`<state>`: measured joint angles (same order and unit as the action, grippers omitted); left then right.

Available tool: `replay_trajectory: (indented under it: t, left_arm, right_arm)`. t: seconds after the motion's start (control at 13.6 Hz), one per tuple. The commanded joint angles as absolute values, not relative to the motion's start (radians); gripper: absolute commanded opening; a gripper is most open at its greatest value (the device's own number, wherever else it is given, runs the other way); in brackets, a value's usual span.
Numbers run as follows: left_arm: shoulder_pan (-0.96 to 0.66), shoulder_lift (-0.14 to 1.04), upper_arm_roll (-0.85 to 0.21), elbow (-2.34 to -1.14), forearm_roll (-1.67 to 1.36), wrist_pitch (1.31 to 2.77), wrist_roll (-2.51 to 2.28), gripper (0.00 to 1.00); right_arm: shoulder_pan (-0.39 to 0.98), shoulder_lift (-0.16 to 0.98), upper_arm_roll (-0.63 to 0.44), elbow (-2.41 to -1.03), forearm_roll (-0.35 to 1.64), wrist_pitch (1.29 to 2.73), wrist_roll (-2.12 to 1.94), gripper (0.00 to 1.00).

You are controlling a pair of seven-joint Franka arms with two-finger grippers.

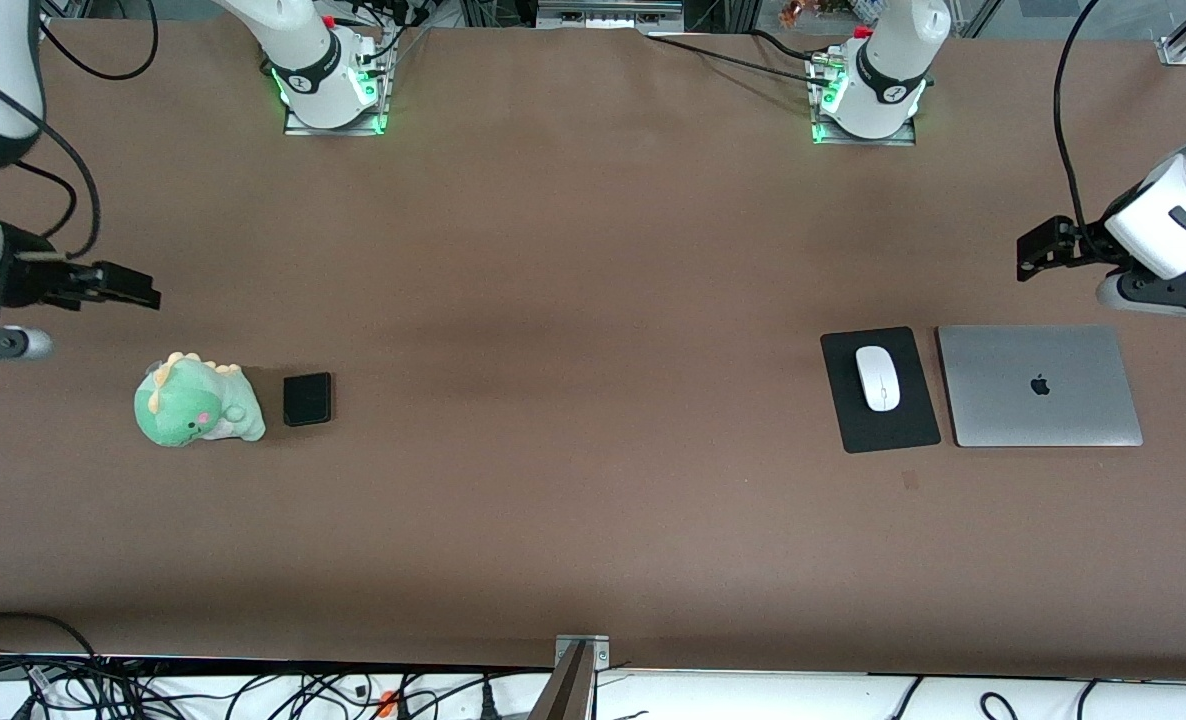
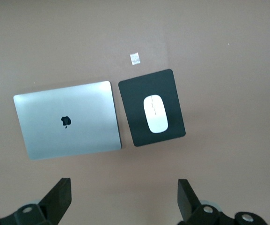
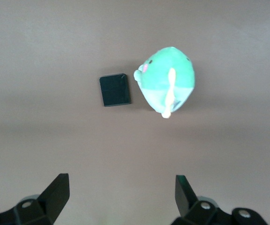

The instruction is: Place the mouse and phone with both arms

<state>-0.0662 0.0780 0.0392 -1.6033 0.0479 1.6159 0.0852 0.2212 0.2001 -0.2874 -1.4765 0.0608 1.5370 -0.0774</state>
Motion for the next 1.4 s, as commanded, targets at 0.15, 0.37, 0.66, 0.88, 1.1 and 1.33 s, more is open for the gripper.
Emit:
replay_trajectory:
  t: [0.15,0.37,0.66,0.88,1.1,1.33]
  left_arm:
    - [-0.066,0.115,0.031,-1.549,0.063,1.608,0.103,1.00]
    - [-0.064,0.114,0.028,-1.548,0.057,1.601,0.103,1.00]
    - [-0.061,0.104,0.037,-1.545,0.057,1.583,0.103,1.00]
    - [-0.049,0.104,0.038,-1.516,0.055,1.575,0.098,1.00]
    - [-0.048,0.104,0.040,-1.509,0.063,1.551,0.103,1.00]
    - [-0.048,0.104,0.035,-1.508,0.060,1.548,0.101,1.00]
  right_arm:
    - [0.109,0.124,-0.184,-1.494,-0.001,1.506,-0.072,1.00]
    - [0.109,0.137,-0.186,-1.486,0.006,1.534,-0.069,1.00]
    - [0.117,0.155,-0.183,-1.488,0.009,1.627,-0.067,1.00]
    - [0.121,0.161,-0.181,-1.488,0.009,1.640,-0.067,1.00]
    - [0.123,0.160,-0.179,-1.488,0.011,1.638,-0.067,1.00]
    - [0.123,0.153,-0.179,-1.488,0.011,1.631,-0.067,1.00]
